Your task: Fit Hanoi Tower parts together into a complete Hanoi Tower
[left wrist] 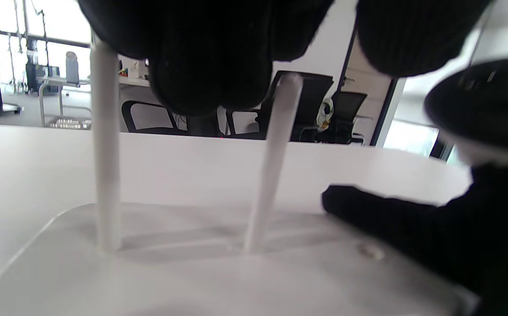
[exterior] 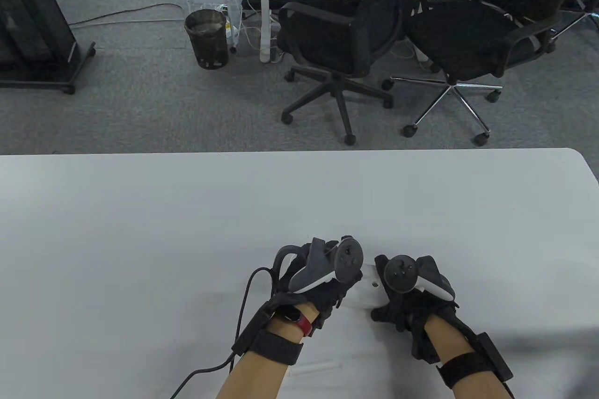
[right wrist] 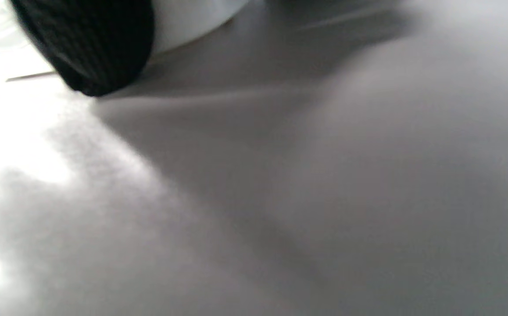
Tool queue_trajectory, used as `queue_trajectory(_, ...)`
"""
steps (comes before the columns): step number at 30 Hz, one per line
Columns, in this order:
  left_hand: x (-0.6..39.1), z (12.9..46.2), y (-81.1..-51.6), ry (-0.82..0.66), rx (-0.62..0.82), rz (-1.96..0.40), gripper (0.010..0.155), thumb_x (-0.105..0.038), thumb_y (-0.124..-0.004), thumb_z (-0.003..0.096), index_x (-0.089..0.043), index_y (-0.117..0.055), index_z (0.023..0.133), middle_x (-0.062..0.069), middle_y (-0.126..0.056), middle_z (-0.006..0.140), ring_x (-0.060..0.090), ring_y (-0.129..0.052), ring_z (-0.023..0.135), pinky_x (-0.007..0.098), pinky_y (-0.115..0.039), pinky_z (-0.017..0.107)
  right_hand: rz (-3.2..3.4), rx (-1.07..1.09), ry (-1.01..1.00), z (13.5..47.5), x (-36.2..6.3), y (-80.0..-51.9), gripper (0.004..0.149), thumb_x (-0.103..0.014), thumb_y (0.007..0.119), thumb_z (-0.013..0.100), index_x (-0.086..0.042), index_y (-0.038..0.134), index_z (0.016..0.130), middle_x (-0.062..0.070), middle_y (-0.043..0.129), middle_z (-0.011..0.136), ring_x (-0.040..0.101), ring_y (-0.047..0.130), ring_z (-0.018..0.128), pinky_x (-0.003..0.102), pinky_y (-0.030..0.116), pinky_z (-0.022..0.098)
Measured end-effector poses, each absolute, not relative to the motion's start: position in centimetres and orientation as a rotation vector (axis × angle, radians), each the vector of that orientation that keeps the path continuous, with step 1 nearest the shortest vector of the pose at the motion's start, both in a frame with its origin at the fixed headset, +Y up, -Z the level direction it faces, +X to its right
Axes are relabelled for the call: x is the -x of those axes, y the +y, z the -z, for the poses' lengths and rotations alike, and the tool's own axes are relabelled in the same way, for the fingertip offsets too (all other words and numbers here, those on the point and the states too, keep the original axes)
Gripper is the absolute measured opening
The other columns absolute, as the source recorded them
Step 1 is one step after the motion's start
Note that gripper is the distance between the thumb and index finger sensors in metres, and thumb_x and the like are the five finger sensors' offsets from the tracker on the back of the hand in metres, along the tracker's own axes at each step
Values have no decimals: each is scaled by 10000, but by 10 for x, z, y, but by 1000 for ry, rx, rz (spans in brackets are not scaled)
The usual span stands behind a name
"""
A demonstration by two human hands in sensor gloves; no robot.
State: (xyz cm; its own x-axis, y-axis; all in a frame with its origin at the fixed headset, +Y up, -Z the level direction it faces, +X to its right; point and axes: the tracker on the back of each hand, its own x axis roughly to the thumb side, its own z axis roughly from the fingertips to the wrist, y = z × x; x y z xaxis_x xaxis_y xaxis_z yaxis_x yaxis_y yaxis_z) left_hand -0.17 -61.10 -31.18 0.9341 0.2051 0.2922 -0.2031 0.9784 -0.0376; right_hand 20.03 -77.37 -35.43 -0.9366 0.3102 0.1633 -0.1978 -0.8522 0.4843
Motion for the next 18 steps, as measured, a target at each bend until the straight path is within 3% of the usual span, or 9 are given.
queue_trajectory(3,4,295,-594,-358,-99,-228,726,-534,-820,405,-189,-682,1028,106,-901,872,360,-958,691,532,-723,624,-2770,-343,686,354,-200,-774,1126,-469,861,346,-213,-61,939,135,85,1071,409,110,989,583,206,708)
queue_trajectory(6,-3,274,-591,-459,-106,-141,651,-519,-827,410,-200,-767,975,91,-938,833,345,-984,656,522,-747,611,-2772,-341,689,354,-200,-774,1126,-469,861,345,-212,-61,939,136,86,1071,408,110,990,584,207,708)
queue_trajectory(11,-12,257,-624,-562,-50,-33,581,-485,-846,414,-216,-824,928,66,-977,796,321,-1018,627,504,-779,596,-2772,-340,687,354,-200,-774,1126,-469,861,345,-211,-61,939,137,87,1071,411,110,989,586,208,707)
queue_trajectory(18,-7,251,-657,-560,59,-28,542,-439,-868,414,-209,-849,904,68,-995,771,321,-1029,603,503,-789,579,-2770,-338,688,354,-200,-774,1125,-469,860,346,-213,-62,938,137,84,1070,408,108,990,587,205,706)
